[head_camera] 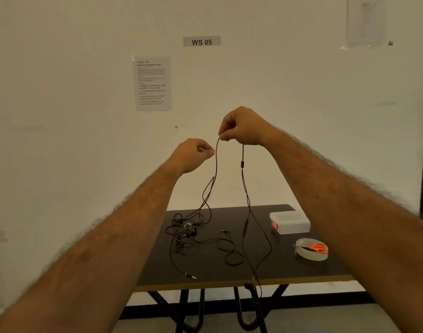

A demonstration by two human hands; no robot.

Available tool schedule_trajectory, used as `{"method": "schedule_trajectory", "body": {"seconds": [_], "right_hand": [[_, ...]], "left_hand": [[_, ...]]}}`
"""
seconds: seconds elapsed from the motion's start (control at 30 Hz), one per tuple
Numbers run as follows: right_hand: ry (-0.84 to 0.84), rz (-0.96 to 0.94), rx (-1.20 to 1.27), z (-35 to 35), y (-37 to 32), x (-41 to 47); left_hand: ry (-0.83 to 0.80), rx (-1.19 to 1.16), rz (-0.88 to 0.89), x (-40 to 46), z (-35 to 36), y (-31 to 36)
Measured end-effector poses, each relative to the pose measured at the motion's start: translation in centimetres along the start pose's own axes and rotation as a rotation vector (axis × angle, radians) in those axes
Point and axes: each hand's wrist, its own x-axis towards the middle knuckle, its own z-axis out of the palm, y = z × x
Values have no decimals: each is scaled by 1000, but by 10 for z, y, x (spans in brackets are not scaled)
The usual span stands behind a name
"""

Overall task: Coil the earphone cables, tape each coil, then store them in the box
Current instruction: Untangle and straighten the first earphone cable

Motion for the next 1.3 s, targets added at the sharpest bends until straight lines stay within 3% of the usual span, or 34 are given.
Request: {"method": "schedule_trajectory", "body": {"seconds": [0.13,0.27,0.43,0.6,0.7,0.77,0.87,0.93,1.0,1.07,1.17,1.23,1.3], "right_hand": [[-3,-6,72,5,-8,-2],[51,5,108,4,-9,-1],[146,102,229,-5,6,-5],[-296,214,605,-4,19,-16],[-339,141,542,5,20,-19],[-213,94,404,6,22,-21],[183,74,140,6,35,-21],[403,160,165,6,46,-22],[289,287,461,6,51,-29],[-19,345,726,7,51,-39],[-347,228,698,11,46,-52],[-342,135,559,13,44,-56],[-134,92,486,12,45,-55]], "left_hand": [[-66,-444,1,-6,4,19],[-52,-861,-149,-5,7,24],[-28,-631,-104,-4,5,10],[-31,-546,-33,-5,4,19],[-75,-464,1,-6,9,24],[-82,-405,-5,-8,11,23],[-128,-365,-40,-11,10,12],[-155,-375,-60,-13,10,6],[-166,-398,-59,-15,11,4],[-176,-408,-43,-17,14,6],[-215,-387,0,-20,17,13],[-237,-357,24,-22,18,16],[-236,-333,25,-24,16,16]]}}
